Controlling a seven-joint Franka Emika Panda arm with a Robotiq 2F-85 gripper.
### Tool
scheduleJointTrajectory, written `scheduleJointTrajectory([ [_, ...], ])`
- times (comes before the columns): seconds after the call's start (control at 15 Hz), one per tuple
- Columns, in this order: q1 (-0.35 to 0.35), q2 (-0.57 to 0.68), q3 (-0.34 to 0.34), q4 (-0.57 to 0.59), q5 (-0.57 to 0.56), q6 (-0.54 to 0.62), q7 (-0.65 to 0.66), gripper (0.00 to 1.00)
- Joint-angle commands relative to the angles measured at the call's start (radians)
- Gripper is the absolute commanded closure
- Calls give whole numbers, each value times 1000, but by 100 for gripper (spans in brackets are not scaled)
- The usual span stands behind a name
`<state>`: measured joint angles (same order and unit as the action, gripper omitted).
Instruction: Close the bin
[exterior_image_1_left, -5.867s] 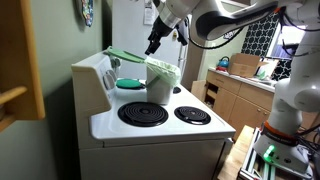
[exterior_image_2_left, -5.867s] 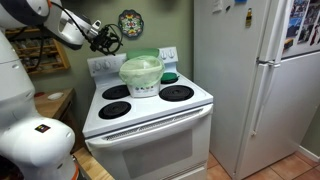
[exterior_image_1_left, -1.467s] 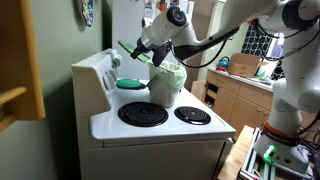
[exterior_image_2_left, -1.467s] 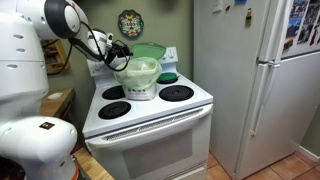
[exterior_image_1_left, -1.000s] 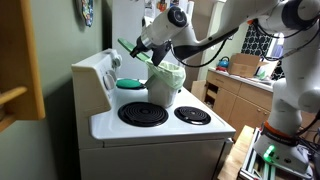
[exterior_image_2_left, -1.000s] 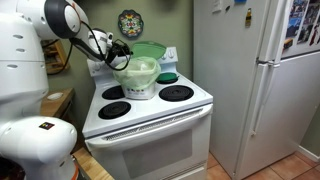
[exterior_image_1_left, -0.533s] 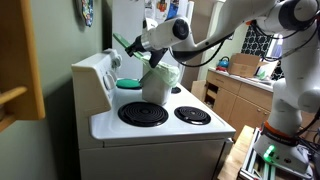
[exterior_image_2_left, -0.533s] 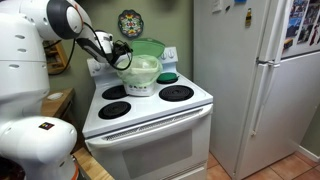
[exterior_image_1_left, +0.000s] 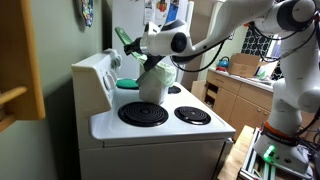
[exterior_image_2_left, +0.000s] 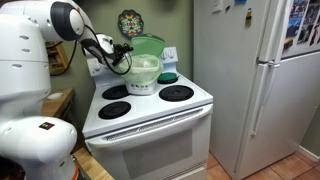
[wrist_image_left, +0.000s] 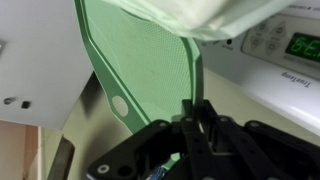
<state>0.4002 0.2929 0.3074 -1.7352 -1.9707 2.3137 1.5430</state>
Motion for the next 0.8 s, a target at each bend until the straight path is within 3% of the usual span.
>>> scheduleJointTrajectory([
  [0.0,12,-10,23,-38,-38,-141,157,96],
  [0.33,21,-5,47,-71,-18,-232,231,96],
  [0.6,25,2,63,-76,61,-336,292,96],
  [0.67,6,-5,72,-80,115,-277,270,96],
  [0.73,22,7,61,-52,42,-304,238,87],
])
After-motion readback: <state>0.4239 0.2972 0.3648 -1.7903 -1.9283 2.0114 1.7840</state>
